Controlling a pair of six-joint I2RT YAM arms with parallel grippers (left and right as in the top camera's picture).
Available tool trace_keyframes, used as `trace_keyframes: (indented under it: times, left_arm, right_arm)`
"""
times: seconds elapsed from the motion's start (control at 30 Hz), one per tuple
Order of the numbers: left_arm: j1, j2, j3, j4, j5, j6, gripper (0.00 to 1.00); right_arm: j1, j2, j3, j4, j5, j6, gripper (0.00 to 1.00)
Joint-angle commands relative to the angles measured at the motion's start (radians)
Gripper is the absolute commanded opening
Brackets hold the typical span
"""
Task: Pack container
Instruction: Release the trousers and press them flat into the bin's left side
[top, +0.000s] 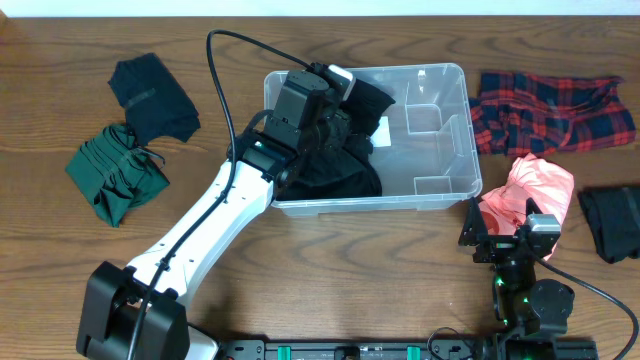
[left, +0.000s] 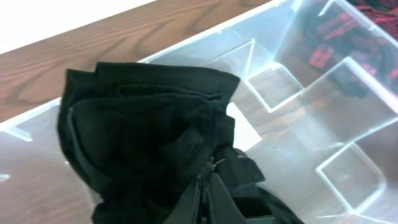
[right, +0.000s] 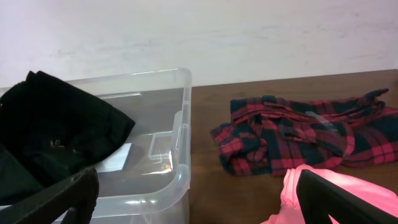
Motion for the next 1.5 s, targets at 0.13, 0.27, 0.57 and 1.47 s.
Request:
trace_keyframes:
  times: [0.13,0.27,0.57,1.47]
  left_arm:
    - [0.002,0.071,0.025,0.004,-0.047,0.066,0.06]
    - [0.002,0.12,0.025,0.008,-0.048,0.066,0.06]
    - [0.002,0.214,0.025,0.015,-0.325,0.073,0.06]
    - [0.002,0.194,0.026,0.049,-0.331,0.059,0.06]
  right_arm:
    - [0.014,-0.006,-0.002,-0.003,0.003,0.008,0.99]
    - [0.014,-0.006,-0.002,-0.003,0.003,0.008,0.99]
    - [0.014,-0.006,-0.002,-0.003,0.003,0.008,0.99]
    - [0.014,-0.006,-0.002,-0.003,0.003,0.008,0.99]
